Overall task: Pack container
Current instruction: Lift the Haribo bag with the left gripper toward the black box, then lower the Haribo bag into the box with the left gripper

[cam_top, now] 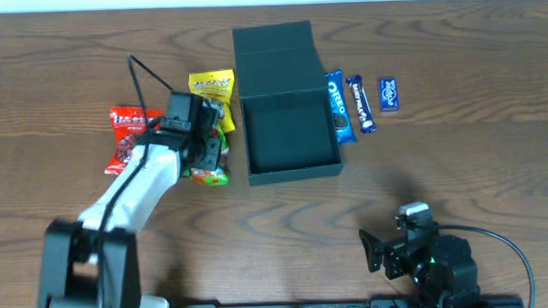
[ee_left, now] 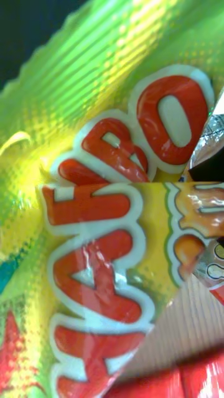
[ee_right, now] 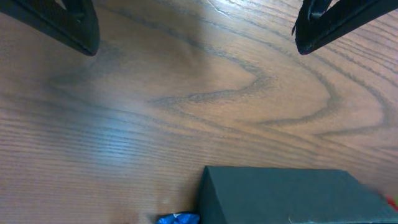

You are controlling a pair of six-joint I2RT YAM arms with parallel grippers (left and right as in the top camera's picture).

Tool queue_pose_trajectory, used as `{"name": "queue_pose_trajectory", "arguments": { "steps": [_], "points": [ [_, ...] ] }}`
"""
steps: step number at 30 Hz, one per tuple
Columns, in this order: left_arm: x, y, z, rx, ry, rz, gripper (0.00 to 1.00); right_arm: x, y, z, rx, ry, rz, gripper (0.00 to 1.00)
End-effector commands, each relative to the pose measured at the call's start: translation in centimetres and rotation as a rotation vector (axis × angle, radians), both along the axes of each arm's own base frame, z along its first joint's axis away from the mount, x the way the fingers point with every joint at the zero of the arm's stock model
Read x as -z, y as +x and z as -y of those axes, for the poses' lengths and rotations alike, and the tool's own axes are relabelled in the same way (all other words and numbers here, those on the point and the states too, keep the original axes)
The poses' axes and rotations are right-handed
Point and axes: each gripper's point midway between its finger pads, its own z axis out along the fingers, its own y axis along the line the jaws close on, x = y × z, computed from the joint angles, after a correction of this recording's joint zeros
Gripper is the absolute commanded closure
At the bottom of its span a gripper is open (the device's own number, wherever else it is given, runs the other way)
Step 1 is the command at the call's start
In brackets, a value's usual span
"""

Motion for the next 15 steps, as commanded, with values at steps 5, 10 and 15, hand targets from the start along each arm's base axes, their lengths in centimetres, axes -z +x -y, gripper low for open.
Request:
{"name": "queue_pose_trajectory", "arguments": {
  "steps": [5,10,15],
  "points": [
    [-10.4,2.6,2.4,0.12,-0.018,0.303,0.94,0.1,-0.1,-0.3,-0.011,0.009,-0.002,0.01],
    [-13.8,2.7,7.2,0.309,-0.005,0.419,0.94,0.1,-0.1,-0.3,-0.011,0.008,-0.001,0.01],
    [-14.5,2.5,12.3,0.506,0.044,0.525,0.94,0.1,-0.1,-0.3,-0.011,0.008,-0.001,0.01]
  ]
}}
